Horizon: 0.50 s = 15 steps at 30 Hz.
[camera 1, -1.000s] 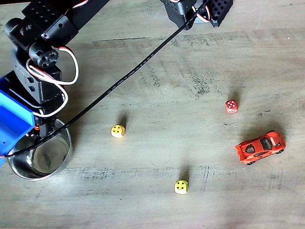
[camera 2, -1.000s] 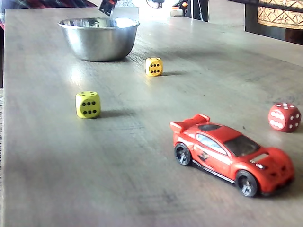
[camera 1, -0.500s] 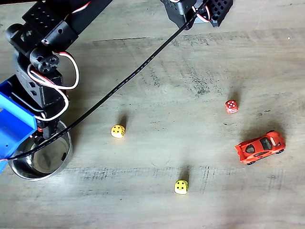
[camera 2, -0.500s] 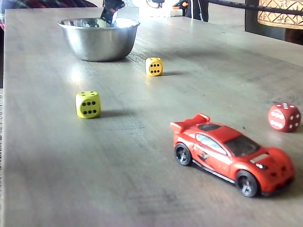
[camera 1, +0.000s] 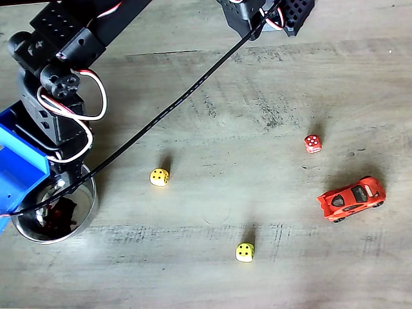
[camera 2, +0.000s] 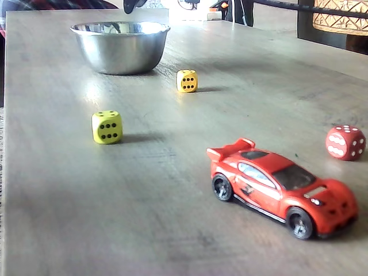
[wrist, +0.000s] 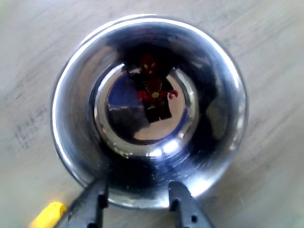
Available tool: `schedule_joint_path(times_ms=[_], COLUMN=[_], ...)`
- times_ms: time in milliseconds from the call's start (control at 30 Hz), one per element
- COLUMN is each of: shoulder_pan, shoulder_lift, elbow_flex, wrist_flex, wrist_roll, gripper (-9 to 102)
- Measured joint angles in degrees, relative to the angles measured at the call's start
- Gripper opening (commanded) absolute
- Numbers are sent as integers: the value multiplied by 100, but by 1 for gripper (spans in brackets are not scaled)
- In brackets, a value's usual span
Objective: Pick up the lego figure and place in bowl
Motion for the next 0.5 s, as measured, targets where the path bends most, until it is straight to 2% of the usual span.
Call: schedule_joint_path(times_ms=[167, 500], shoulder_pan=[0, -264], shoulder_lift=[0, 299], elbow_flex=[0, 0], wrist_flex=[0, 132], wrist_roll=[0, 0], gripper=[-1, -1])
